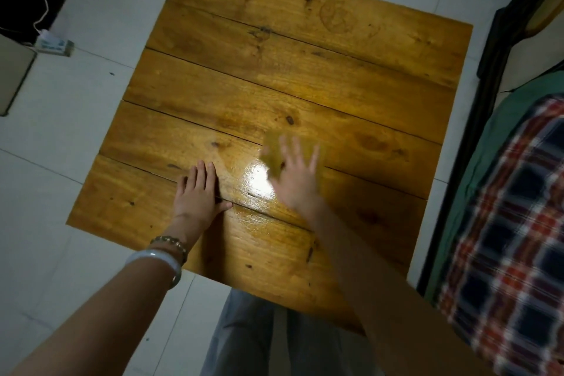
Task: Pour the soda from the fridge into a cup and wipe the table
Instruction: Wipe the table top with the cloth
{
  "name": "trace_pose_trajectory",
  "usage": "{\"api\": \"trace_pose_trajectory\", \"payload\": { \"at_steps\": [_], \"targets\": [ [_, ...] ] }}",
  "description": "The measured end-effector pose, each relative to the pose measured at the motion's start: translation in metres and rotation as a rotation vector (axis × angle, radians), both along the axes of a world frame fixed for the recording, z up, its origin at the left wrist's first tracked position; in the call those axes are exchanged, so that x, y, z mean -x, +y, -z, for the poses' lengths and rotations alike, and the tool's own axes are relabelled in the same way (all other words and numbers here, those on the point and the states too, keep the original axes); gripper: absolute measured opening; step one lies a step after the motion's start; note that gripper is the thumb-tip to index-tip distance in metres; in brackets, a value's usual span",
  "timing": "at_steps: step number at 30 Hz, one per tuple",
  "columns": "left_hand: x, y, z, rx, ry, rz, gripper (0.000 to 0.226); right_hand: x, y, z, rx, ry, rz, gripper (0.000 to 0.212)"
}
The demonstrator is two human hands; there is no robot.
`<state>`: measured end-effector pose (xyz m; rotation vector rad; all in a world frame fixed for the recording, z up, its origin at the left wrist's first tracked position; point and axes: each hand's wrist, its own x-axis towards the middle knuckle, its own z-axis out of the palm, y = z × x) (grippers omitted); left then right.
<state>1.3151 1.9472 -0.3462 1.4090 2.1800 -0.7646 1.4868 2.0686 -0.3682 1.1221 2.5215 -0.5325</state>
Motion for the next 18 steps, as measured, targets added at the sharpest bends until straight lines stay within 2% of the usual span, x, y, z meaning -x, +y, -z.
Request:
{"api": "trace_pose_trajectory", "payload": {
  "at_steps": [3,6,8,10,14,16,18],
  "targets": [
    [0.004,-0.006,0.005,-0.075,-0.041,-0.023,0.099,-0.033,-0.071,0.005,0.065,0.065,-0.358,0.074],
    [0.005,-0.008,0.004,-0.096,-0.062,-0.013,0.099,-0.098,-0.076,0.011,0.027,0.071,-0.416,0.094],
    [0.006,-0.008,0.004,-0.105,-0.077,-0.027,0.099,-0.134,-0.044,0.009,-0.015,-0.002,-0.29,0.11],
    [0.005,-0.007,0.004,-0.105,-0.085,-0.033,0.099,-0.154,0.003,0.008,-0.042,-0.026,-0.093,0.113],
    [0.004,-0.005,0.005,-0.076,-0.105,-0.038,0.1,-0.114,0.071,0.006,-0.079,-0.058,0.189,0.073],
    [0.004,-0.004,0.005,-0.076,-0.117,-0.048,0.1,-0.076,0.079,0.007,-0.055,-0.059,0.305,0.067],
    [0.005,-0.004,0.005,-0.079,-0.118,-0.053,0.1,-0.052,0.069,0.008,-0.049,-0.036,0.299,0.069]
  ]
}}
